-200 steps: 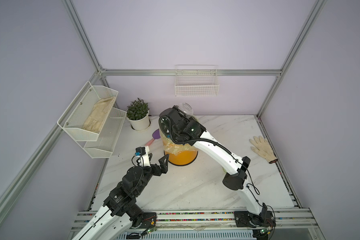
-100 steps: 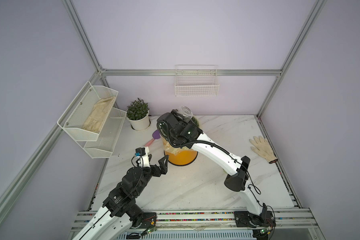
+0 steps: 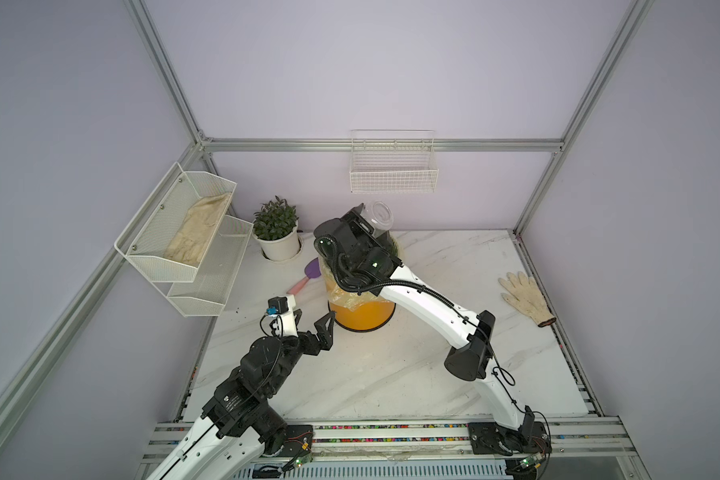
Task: Empty expired oatmeal from jars
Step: Pour the expired oatmeal into the trash bin.
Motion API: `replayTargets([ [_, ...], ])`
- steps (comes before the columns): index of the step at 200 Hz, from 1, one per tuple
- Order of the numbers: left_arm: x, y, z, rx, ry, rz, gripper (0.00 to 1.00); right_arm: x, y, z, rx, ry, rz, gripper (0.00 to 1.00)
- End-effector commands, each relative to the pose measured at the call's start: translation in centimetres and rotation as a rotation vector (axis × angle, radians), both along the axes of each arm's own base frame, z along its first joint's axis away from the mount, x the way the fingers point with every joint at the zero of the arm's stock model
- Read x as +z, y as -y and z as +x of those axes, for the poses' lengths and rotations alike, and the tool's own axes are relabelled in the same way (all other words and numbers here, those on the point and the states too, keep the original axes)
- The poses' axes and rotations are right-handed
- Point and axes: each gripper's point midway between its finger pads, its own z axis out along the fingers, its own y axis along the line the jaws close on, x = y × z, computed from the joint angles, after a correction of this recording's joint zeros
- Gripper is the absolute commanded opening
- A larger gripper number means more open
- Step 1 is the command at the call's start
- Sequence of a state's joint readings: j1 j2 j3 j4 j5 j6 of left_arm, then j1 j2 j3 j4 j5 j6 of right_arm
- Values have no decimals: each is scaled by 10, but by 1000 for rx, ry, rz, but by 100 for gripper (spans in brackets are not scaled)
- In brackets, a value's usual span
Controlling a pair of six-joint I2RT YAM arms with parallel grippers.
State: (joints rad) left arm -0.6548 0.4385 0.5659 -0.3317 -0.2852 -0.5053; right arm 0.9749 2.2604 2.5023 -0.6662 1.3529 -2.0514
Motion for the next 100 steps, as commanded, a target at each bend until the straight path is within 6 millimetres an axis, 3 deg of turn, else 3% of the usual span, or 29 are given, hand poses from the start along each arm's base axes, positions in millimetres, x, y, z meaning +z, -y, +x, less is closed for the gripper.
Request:
replayTargets([
  [1,23,-2,0,4,38,-35,100,24,11,-5,17,-131,-396,1],
  [24,22,-3,-1,10,42,-36,100,8,11,-6,49,-182,-385,1],
  [39,21,-4,-1,14,44,-31,100,0,-10,-20,219,-250,-339,2],
  [59,21,-5,-1,19,46,-30,100,-7,30,-13,45,-265,-402,2],
  [77,21,-3,1,16,39,-24,100,2,7,-8,189,-259,-313,2],
  [94,20,0,4,12,32,-22,100,-39,47,-28,44,-378,-433,2],
  [100,21,1,4,8,30,-22,100,-41,46,-31,56,-386,-440,2],
])
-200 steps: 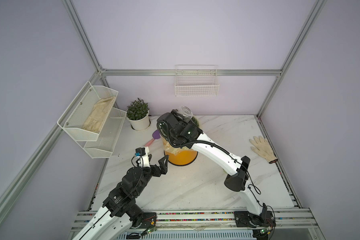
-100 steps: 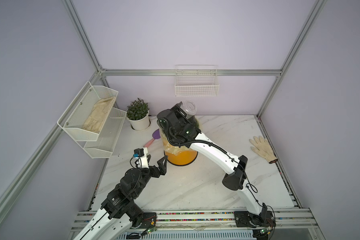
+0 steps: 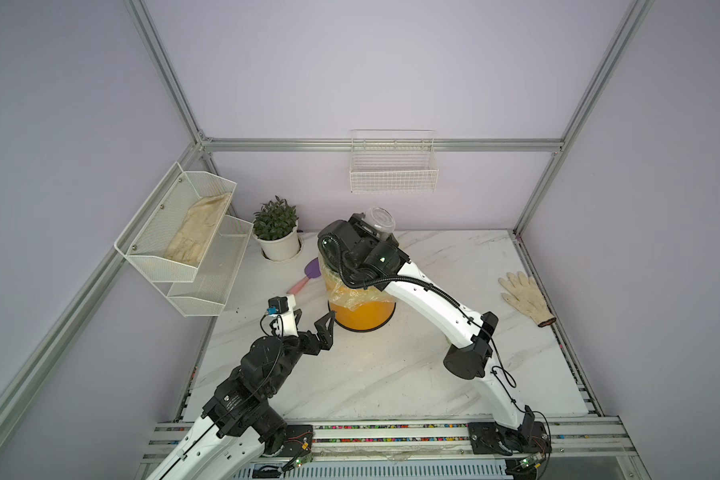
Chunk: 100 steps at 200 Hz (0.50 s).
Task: Empty expired oatmeal from jars
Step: Pour the expired oatmeal into the trash bin.
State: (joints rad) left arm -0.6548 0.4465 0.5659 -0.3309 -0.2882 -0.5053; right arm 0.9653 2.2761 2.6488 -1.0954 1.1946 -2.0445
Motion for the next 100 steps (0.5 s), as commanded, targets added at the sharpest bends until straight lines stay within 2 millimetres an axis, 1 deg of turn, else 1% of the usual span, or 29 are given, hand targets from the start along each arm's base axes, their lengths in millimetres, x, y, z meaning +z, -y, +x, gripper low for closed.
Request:
replayTargets([
  [1,23,1,3,4,36,-27,100,-21,32,-20,-38,-123,-248,2],
  [4,23,1,3,2,35,-27,100,-17,19,-19,7,-114,-211,2],
  [9,23,2,3,0,35,-30,100,-5,-6,-14,84,-73,-112,2],
  [12,23,2,4,1,34,-30,100,1,-15,-13,114,-60,-83,2],
  [14,23,2,4,1,34,-31,100,3,-17,-13,122,-57,-74,2],
  [16,23,2,4,2,35,-32,100,3,-16,-12,115,-55,-74,2],
  [19,23,2,4,2,36,-35,100,-2,-11,-12,95,-67,-93,2],
  [29,23,3,4,-2,37,-35,100,-20,24,-13,-38,-101,-188,2],
  [33,23,3,4,-4,37,-32,100,-23,31,-14,-62,-109,-206,2],
  [37,24,3,4,-5,37,-32,100,-22,27,-13,-43,-113,-188,2],
  [40,24,4,4,-8,36,-32,100,-18,15,-11,-3,-104,-143,2],
  [46,24,4,3,-8,37,-33,100,-3,-11,-7,81,-64,-37,2],
  [51,24,3,3,-3,39,-33,100,2,-17,-7,113,-62,-22,2],
  [56,23,2,3,1,37,-31,100,-2,-8,-7,87,-75,-48,2],
  [64,22,1,3,2,37,-26,100,-17,22,-9,-15,-104,-149,2],
  [68,22,1,3,1,35,-23,100,-19,27,-10,-34,-106,-178,1],
  [70,22,1,3,0,34,-23,100,-17,25,-9,-22,-101,-161,1],
  [72,22,1,3,-1,33,-22,100,-13,19,-9,5,-98,-147,1],
  [77,22,1,2,-2,32,-22,100,4,-9,-4,114,-63,-34,1],
  [79,22,1,2,0,32,-21,100,10,-18,-3,152,-54,0,1],
  [81,23,1,2,1,34,-22,100,15,-23,-3,180,-49,23,1],
  [83,22,0,2,3,33,-23,100,16,-23,-3,190,-52,27,1],
  [85,22,0,2,6,33,-25,100,17,-19,-3,177,-55,16,1],
  [94,21,-2,2,13,37,-27,100,-10,24,-11,10,-119,-155,1],
  [97,21,-2,2,12,38,-25,100,-15,30,-13,-26,-116,-171,1],
  [100,22,-2,2,13,39,-23,100,-17,28,-14,-27,-111,-163,0],
])
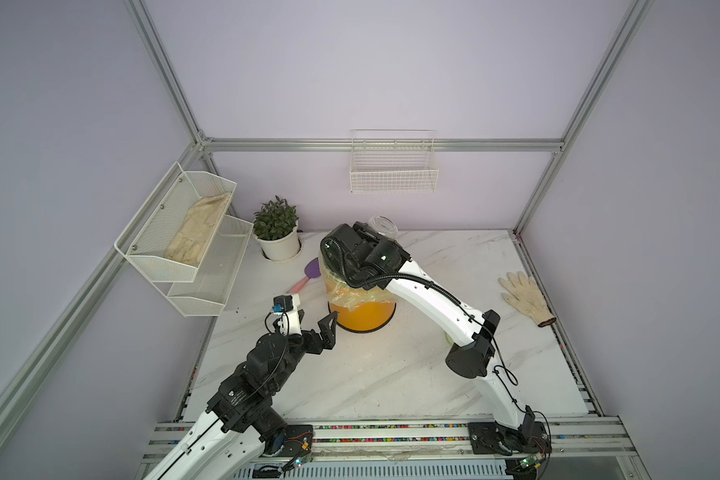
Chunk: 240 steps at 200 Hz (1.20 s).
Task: Empty expired oatmeal from jars
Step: Pour the expired oatmeal into the trash bin.
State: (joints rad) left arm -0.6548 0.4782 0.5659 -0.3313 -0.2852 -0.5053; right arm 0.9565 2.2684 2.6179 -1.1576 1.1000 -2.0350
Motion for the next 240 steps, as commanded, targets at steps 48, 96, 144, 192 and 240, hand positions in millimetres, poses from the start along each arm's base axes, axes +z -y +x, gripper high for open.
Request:
replayTargets([
  [48,29,-3,-3,3,53,-37,100,72,-16,-7,151,112,41,1],
  [96,29,-4,-1,14,56,-47,100,62,12,-11,-93,185,-145,1],
  [144,35,-9,-6,17,71,-39,100,80,36,4,-198,208,-223,0],
  [192,36,-5,-3,8,63,-38,100,71,19,-5,-50,146,-199,0],
  [240,42,-6,-5,5,68,-31,100,77,-14,-12,85,159,-49,0],
])
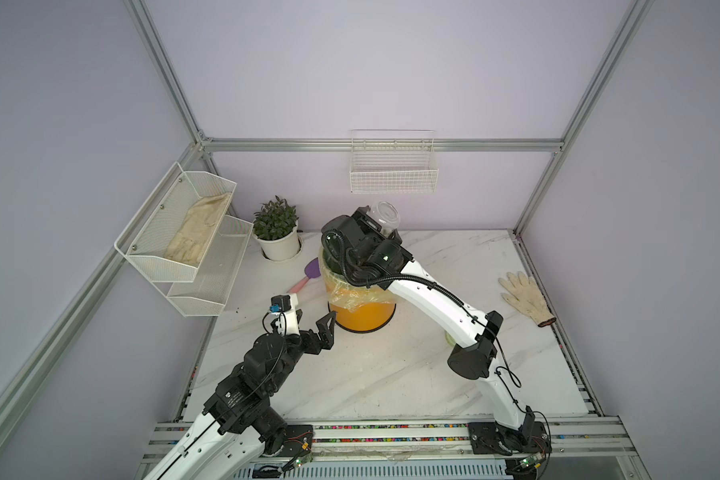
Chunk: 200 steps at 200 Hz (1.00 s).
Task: Empty expired oatmeal from jars
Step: Pour the expired oatmeal into the trash bin.
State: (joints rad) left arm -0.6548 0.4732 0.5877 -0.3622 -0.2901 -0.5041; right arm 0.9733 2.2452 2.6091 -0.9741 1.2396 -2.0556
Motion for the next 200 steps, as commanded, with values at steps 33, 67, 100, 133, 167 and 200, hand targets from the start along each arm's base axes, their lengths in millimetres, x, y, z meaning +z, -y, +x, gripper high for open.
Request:
replayTargets([
  [33,39,-7,-5,9,77,-40,100,-4,-12,-33,144,-129,-118,0],
  [67,38,-2,-3,-7,60,-34,100,10,-16,-15,166,-78,-35,1],
  [100,38,-1,-1,-2,50,-36,100,3,-1,-12,160,-137,-19,1],
  [133,37,-3,-1,11,54,-44,100,-14,23,-18,132,-220,-34,0],
  [167,42,0,-1,-7,57,-37,100,0,13,2,127,-137,90,0],
  [200,39,-1,0,2,47,-31,100,13,-2,1,223,-130,188,0],
])
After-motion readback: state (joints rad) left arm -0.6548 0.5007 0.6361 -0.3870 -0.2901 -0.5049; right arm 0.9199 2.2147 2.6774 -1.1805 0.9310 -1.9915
